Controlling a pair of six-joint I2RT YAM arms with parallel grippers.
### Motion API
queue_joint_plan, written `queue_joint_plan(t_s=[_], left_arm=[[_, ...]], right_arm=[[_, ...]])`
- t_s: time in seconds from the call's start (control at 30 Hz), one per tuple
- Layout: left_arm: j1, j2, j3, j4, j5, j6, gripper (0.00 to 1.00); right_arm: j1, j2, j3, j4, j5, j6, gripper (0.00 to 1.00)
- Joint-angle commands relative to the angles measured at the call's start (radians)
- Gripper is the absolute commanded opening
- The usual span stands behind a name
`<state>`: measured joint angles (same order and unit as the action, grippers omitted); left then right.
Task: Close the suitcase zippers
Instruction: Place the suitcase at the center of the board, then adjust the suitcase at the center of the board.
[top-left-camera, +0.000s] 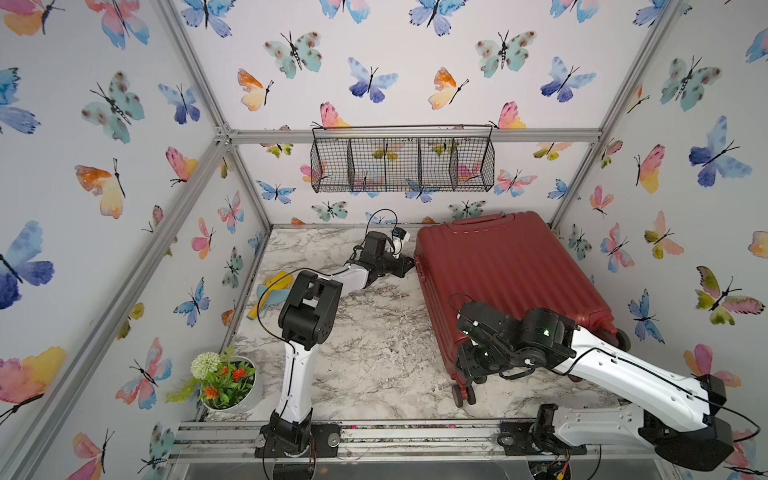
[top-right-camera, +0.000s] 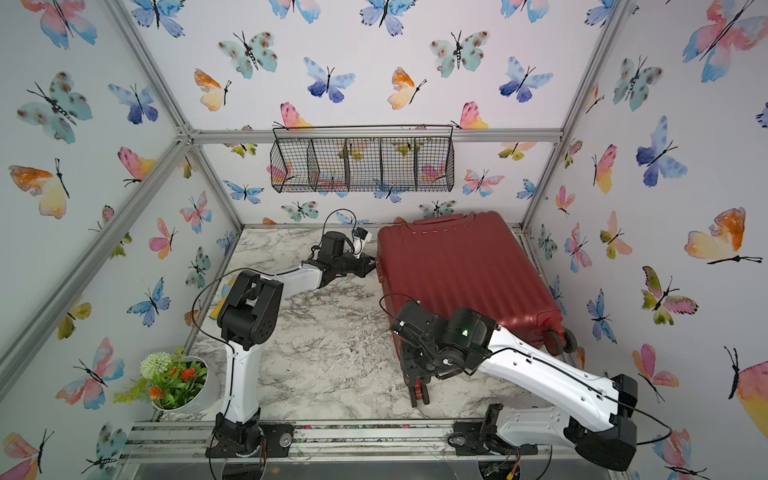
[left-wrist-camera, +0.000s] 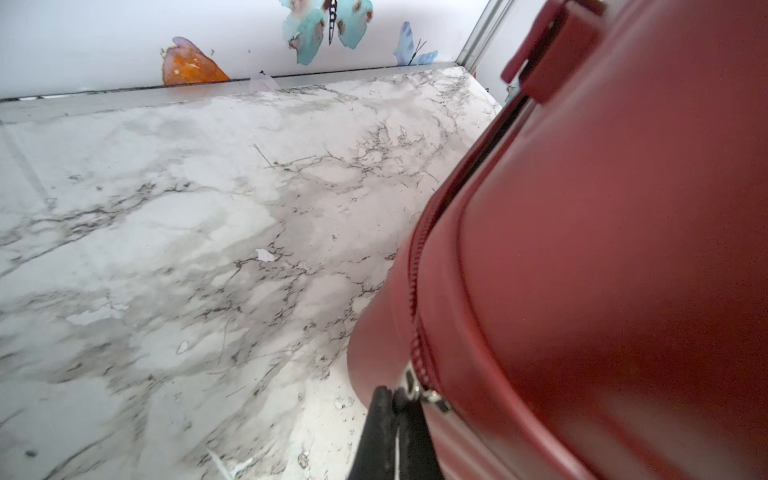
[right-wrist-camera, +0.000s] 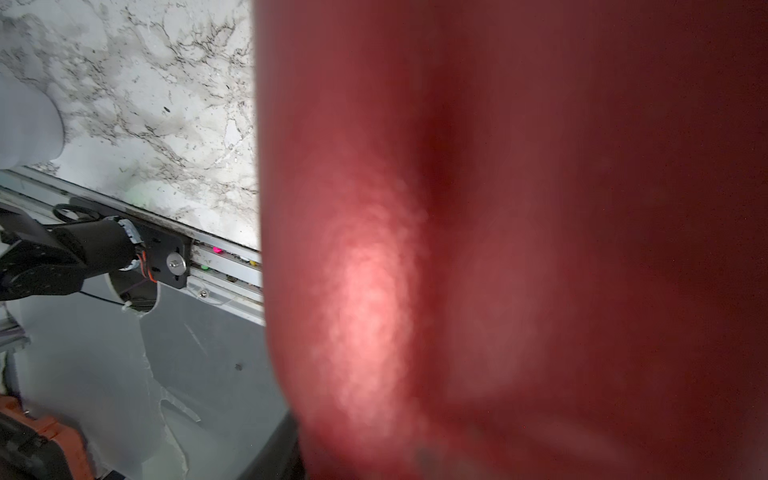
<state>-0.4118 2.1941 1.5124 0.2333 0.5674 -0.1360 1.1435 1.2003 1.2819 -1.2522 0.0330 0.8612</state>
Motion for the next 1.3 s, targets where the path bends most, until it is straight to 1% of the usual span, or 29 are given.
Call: queue_joint_plan(t_s=[0.0, 0.1, 0.17, 0.2, 0.23, 0.27, 0.33, 0.4, 0.5, 0.53, 0.63, 0.7, 0.8, 0.83, 0.87, 0.97, 1.0, 1.03, 1.1, 1.13, 1.17, 1.2, 1.23, 1.27], left_arm=[[0.059, 0.075, 0.120, 0.058, -0.157, -0.005, 0.00], [0.034, 0.102, 0.163, 0.060, -0.127, -0.002, 0.00], [0.036, 0.058, 0.097, 0.087, -0.102, -0.026, 0.00], [0.043, 0.006, 0.014, 0.123, -0.102, -0.033, 0.00], [0.056, -0.053, -0.085, 0.169, -0.103, -0.048, 0.00], [0.072, -0.103, -0.172, 0.205, -0.107, -0.061, 0.00], [0.113, -0.226, -0.358, 0.257, -0.131, -0.078, 0.00], [0.143, -0.336, -0.494, 0.285, -0.159, -0.086, 0.00], [0.166, -0.454, -0.615, 0.284, -0.188, -0.101, 0.00], [0.168, -0.482, -0.632, 0.259, -0.198, -0.098, 0.00], [0.167, -0.588, -0.663, 0.093, -0.225, -0.074, 0.00], [0.148, -0.699, -0.755, 0.083, -0.239, -0.079, 0.00], [0.090, -0.871, -0.885, 0.027, -0.297, -0.070, 0.00], [0.074, -0.918, -0.916, -0.005, -0.306, -0.073, 0.00], [0.049, -0.979, -0.946, -0.043, -0.320, -0.081, 0.00], [-0.082, -1.118, -1.019, -0.132, -0.409, -0.109, 0.00], [-0.128, -1.160, -1.038, -0.153, -0.437, -0.121, 0.00], [-0.157, -1.191, -1.051, -0.172, -0.472, -0.134, 0.08], [-0.159, -1.263, -1.032, -0.266, -0.585, -0.195, 0.44], [-0.153, -1.291, -1.001, -0.322, -0.643, -0.207, 0.57], [-0.133, -1.318, -0.952, -0.390, -0.697, -0.203, 0.67], [-0.097, -1.337, -0.897, -0.448, -0.713, -0.199, 0.71], [-0.046, -1.348, -0.855, -0.478, -0.694, -0.197, 0.73], [0.021, -1.355, -0.811, -0.497, -0.637, -0.196, 0.74]], right_arm=[[0.059, 0.054, 0.004, -0.121, -0.158, -0.103, 0.03], [0.060, 0.095, 0.031, -0.121, -0.135, -0.139, 0.03], [0.061, 0.102, 0.051, -0.121, -0.103, -0.138, 0.04], [0.059, 0.101, 0.068, -0.122, -0.083, -0.137, 0.16], [0.058, 0.094, 0.085, -0.124, -0.062, -0.129, 0.33], [0.059, 0.084, 0.104, -0.123, -0.047, -0.121, 0.47], [0.052, 0.053, 0.151, -0.124, -0.026, -0.100, 0.72], [0.040, 0.032, 0.196, -0.124, 0.009, -0.079, 0.97], [0.019, 0.031, 0.270, -0.124, 0.066, -0.077, 0.98], [-0.013, 0.038, 0.305, -0.124, 0.082, -0.080, 0.98], [-0.074, 0.053, 0.439, -0.121, 0.155, -0.068, 0.98], [-0.146, 0.073, 0.504, -0.119, 0.220, -0.086, 0.98], [-0.266, 0.148, 0.557, -0.106, 0.265, -0.147, 1.00], [-0.305, 0.173, 0.566, -0.078, 0.261, -0.175, 1.00], [-0.368, 0.198, 0.567, -0.029, 0.242, -0.207, 1.00], [-0.564, 0.251, 0.562, 0.135, 0.197, -0.302, 1.00], [-0.610, 0.279, 0.574, 0.165, 0.212, -0.330, 1.00], [-0.639, 0.311, 0.590, 0.176, 0.219, -0.347, 1.00], [-0.687, 0.363, 0.614, 0.171, 0.199, -0.348, 0.99], [-0.688, 0.367, 0.609, 0.167, 0.201, -0.339, 1.00], [-0.689, 0.359, 0.594, 0.163, 0.199, -0.327, 0.99], [-0.688, 0.337, 0.570, 0.162, 0.199, -0.319, 0.99], [-0.689, 0.311, 0.550, 0.156, 0.204, -0.310, 1.00], [-0.689, 0.279, 0.528, 0.139, 0.216, -0.303, 1.00]])
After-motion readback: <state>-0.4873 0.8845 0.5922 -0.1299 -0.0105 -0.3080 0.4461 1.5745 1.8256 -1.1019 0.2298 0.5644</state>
